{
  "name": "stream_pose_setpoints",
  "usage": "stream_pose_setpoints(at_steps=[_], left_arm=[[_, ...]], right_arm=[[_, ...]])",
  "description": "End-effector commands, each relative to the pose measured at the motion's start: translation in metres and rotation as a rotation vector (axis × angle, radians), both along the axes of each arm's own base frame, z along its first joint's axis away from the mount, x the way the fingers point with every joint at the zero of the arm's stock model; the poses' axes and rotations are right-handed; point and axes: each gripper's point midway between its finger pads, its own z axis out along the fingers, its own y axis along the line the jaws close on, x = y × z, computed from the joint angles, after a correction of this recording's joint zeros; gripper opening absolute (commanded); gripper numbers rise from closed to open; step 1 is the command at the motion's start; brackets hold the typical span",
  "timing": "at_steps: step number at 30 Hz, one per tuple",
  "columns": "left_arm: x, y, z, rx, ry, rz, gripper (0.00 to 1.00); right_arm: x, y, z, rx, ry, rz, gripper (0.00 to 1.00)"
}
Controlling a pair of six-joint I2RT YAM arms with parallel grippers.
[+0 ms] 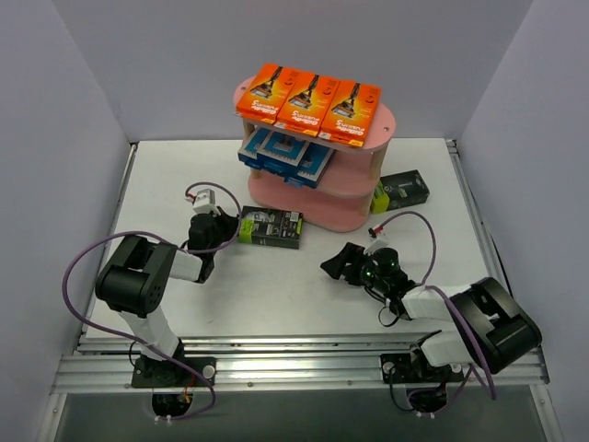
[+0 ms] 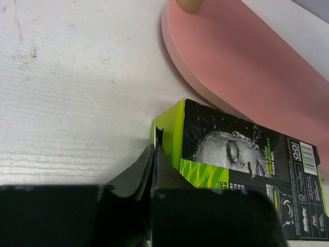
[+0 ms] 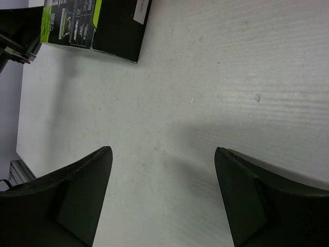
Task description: Place and organize the shaving razors onto the shelf
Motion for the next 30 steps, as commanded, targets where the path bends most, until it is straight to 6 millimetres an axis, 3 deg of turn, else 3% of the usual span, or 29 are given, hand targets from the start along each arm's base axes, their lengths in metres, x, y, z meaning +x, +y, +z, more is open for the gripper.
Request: stream_pose_setpoints(at_steps=[1,4,14,25,30], left_arm=[[0.004,-0.011,0.015,-0.077,-0.034,-0.031,0.02],[-0.008,-0.013,0.007,-0.097,-0.005,-0.044,0.02],[-0.069,-0.051,-0.009,-0.230,0.116,-0.209,0.02],[-0.132,-0.083,0.001,-0.345,0.147,-0.349,0.02],[-0.145,-0.090,0.000,-0.333,0.161,-0.390,0.02]], right_arm=[[0.025,0.019,0.029,0.092,-0.088,-0.017,0.77],[0.029,0.026,0.033,0.119,-0.098,-0.015,0.79],[0.030,0.040,0.041,0.170,-0.110,-0.016,0.81],[0.032,0.051,0.046,0.260,-0.110,-0.009,0.79],[0.030,0.052,0.048,0.271,-0.116,0.001,0.79]])
